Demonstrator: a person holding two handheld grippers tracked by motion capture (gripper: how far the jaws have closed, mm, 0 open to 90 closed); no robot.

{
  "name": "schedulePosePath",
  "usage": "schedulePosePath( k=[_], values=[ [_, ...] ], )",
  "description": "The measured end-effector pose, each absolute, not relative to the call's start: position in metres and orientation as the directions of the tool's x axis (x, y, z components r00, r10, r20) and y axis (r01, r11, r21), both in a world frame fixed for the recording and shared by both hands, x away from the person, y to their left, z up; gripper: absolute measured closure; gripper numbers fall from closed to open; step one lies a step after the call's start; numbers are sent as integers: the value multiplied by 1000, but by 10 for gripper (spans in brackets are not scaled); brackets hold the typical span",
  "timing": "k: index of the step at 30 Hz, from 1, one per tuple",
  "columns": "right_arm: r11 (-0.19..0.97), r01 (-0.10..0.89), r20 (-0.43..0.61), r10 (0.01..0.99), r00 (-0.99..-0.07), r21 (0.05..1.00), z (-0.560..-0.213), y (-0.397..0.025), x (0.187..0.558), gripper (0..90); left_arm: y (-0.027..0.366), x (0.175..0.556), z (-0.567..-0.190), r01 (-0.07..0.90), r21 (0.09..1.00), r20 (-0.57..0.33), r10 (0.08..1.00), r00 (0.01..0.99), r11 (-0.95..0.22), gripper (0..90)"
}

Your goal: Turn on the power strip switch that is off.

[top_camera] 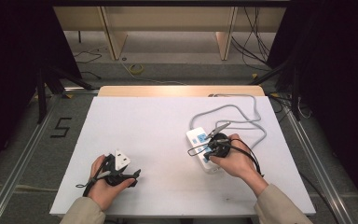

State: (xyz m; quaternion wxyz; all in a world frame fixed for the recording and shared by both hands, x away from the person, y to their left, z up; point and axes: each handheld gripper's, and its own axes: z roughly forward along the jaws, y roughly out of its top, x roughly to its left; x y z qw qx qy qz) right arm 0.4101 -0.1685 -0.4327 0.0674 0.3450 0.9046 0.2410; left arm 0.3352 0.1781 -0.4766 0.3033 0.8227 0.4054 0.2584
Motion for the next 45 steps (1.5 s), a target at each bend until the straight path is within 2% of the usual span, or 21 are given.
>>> schedulePosePath(
  k=[45],
  values=[
    [667, 592, -2, 665, -747, 453, -439, -158, 410, 900, 176, 335, -477, 508, 709, 181, 822, 539, -489, 190]
  ],
)
